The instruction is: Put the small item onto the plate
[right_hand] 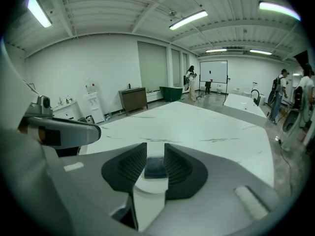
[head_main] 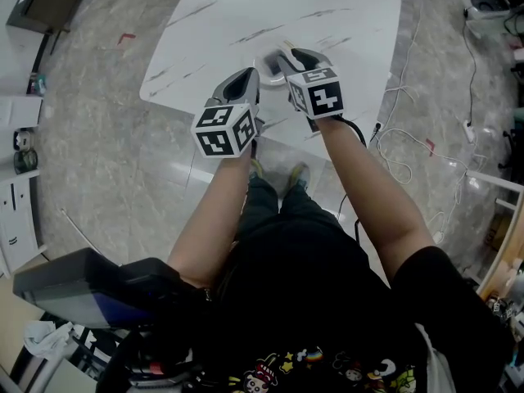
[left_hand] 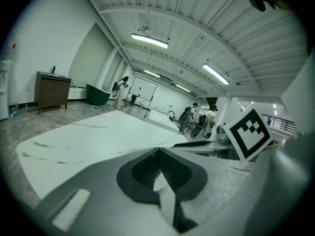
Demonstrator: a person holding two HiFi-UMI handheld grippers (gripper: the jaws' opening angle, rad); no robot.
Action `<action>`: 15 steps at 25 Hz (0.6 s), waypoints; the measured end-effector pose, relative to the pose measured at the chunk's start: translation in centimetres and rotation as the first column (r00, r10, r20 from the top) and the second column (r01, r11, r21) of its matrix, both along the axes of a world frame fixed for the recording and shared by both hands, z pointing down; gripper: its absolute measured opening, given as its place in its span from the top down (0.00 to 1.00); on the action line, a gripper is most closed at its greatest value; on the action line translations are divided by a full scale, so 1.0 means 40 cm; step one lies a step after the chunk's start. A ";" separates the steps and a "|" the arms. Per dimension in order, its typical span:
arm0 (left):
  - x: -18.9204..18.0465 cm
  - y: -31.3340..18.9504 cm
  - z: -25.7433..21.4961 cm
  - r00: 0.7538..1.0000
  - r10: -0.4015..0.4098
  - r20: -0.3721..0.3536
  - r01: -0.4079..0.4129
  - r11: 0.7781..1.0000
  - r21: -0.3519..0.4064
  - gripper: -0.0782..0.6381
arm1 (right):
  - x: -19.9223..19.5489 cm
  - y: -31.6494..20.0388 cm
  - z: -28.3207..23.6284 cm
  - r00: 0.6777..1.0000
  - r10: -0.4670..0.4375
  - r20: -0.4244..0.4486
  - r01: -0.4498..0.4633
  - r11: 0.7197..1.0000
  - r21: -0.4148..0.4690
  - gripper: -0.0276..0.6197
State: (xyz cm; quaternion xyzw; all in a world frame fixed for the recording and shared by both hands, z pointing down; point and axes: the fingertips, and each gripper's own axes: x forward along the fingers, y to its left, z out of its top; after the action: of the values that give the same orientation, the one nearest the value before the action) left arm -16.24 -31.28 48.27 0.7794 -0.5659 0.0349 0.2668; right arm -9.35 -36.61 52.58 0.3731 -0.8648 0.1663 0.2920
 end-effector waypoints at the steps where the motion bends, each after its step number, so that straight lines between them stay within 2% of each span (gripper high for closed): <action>1: 0.004 0.003 -0.006 1.000 0.005 0.005 -0.005 1.000 0.002 0.89 | 0.009 0.007 -0.011 1.000 0.004 0.005 -0.004 1.000 0.014 0.77; 4: 0.012 0.009 -0.023 0.999 0.018 0.026 -0.018 1.000 0.012 0.89 | 0.035 0.030 -0.035 0.999 0.018 0.036 -0.020 0.999 0.040 0.86; 7: 0.020 0.017 -0.046 0.999 0.024 0.039 -0.025 0.999 0.024 0.89 | 0.065 0.063 -0.051 0.997 0.035 0.070 -0.038 0.999 0.037 0.90; 15: 0.023 0.053 -0.111 0.995 0.050 0.081 -0.057 0.996 0.075 0.89 | 0.116 0.138 -0.120 0.990 0.048 0.135 -0.061 0.994 0.094 0.92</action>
State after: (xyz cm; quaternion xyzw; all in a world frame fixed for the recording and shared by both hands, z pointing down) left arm -15.34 -29.16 43.85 0.8019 -0.5558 0.0511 0.2129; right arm -4.70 -31.09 47.78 0.3986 -0.8789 0.1558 0.2107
